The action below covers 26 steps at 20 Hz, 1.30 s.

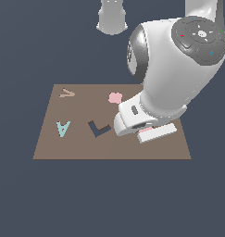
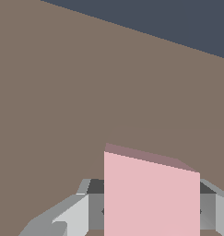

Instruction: Insert a designated object into the corresponding slot on a board.

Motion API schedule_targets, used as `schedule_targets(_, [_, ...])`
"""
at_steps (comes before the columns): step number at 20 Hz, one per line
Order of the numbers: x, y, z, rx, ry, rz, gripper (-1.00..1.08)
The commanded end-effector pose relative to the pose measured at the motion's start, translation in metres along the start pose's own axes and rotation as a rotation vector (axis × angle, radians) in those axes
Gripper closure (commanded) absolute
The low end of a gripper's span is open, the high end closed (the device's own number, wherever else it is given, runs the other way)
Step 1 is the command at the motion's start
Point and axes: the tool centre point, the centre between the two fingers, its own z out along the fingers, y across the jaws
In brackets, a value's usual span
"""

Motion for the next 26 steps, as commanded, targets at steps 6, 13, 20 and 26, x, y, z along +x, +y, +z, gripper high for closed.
schedule_targets(6, [-0.006, -0.013, -0.001, 0.000, 0.001, -0.192, 1.08])
schedule_targets(13, [-0.020, -0.029, -0.002, -0.001, 0.001, -0.457, 1.08])
schedule_targets(20, [-0.041, -0.043, -0.004, -0.001, 0.001, -0.773, 1.08])
schedule_targets(26, [-0.061, -0.048, -0.005, -0.002, 0.001, -1.037, 1.08])
